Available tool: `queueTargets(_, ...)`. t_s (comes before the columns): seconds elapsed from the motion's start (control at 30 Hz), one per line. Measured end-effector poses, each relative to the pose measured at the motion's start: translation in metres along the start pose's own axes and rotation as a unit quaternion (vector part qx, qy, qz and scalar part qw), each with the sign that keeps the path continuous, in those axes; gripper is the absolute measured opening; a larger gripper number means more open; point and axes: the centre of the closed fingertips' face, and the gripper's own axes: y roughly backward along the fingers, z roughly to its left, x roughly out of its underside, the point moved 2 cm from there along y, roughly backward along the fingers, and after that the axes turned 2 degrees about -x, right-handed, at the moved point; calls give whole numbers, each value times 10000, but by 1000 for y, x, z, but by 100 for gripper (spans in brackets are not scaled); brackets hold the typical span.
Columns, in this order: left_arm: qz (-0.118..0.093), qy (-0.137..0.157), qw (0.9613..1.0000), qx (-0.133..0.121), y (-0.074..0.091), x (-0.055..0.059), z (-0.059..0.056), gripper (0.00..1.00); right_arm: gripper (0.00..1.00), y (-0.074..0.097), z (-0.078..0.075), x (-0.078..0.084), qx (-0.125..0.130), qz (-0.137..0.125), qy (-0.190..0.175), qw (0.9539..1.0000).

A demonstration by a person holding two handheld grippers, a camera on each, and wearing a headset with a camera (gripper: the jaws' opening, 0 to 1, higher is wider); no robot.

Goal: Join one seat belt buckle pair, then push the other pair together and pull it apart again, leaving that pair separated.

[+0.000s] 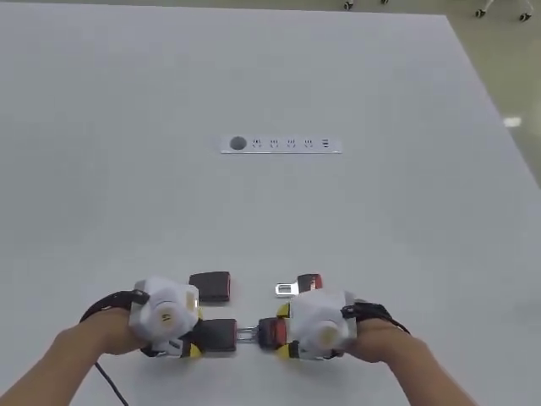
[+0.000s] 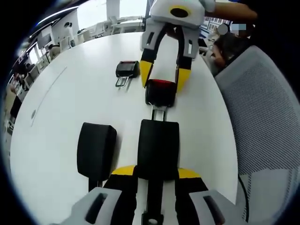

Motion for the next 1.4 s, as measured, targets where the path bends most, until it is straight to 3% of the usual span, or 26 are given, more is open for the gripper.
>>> queueTargets(0.37,-14,-6,10000,-8,0,-1,-1,31,30,-3,5,-11,-8,-81,9,10000)
queueTargets(0.87,-91,-12,9999,-68,7,-8,-4,31,30,-6,3,-9,81,-185,-47,9998)
queueTargets(1.13,-139,-79,9999,-61,4,-3,-3,31,29,-8,2,-9,66,-199,62,9998)
queueTargets(1.4,-125,-37,9999,-76,2,-1,-1,30,28,-11,2,-9,60,-168,-173,9997)
